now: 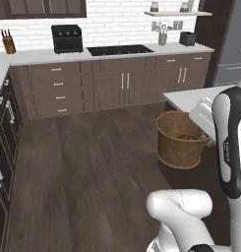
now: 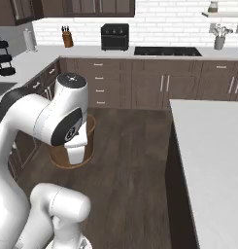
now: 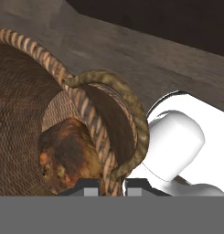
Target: Open the cabinet, pick up the bread from the cabinet and place it in the basket. Then move the basket to the dining counter.
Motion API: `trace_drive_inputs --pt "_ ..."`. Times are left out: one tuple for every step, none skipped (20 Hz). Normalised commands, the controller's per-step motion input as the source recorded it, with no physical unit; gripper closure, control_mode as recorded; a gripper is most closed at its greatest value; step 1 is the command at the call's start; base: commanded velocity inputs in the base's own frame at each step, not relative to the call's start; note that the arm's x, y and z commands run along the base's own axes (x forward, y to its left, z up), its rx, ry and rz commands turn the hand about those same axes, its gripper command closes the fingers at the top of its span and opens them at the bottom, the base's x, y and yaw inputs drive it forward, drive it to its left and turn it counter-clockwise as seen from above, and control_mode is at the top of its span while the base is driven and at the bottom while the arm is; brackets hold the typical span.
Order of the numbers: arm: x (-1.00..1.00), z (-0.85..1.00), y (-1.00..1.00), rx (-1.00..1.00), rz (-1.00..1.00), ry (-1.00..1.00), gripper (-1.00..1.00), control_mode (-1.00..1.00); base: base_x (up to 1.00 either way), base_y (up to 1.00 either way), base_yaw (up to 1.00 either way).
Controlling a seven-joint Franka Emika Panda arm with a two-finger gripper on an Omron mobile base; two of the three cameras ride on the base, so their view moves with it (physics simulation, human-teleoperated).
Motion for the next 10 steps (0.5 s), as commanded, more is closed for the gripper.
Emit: trace_drive_inputs --pt "0.00 0.00 0.00 0.00 0.00 0.00 1.00 1.00 0.00 -0.18 -0.89" --pt "0.00 0.00 0.00 0.00 0.00 0.00 1.00 1.00 0.00 -0.14 -0.88" --pt "0.00 0.00 0.00 0.00 0.00 0.00 1.00 1.00 0.00 -0.13 -0.88" --pt "0.00 0.00 0.00 0.00 0.00 0.00 1.00 1.00 0.00 -0.14 -0.88" --pt "0.00 0.00 0.00 0.00 0.00 0.00 1.00 1.00 0.00 -0.13 -0.89" --pt "0.00 0.00 0.00 0.00 0.00 0.00 1.00 1.00 0.00 -0.13 -0.89" --pt "0.00 0.00 0.00 0.00 0.00 0.00 1.00 1.00 0.00 -0.16 -0.89" --pt "0.00 0.00 0.00 0.00 0.00 0.00 1.00 1.00 0.00 -0.16 -0.89" --pt "0.00 0.00 0.00 0.00 0.00 0.00 1.00 1.00 0.00 -0.18 -0.87" --pt "0.00 0.00 0.00 0.00 0.00 0.00 1.00 1.00 0.00 -0.14 -0.87"
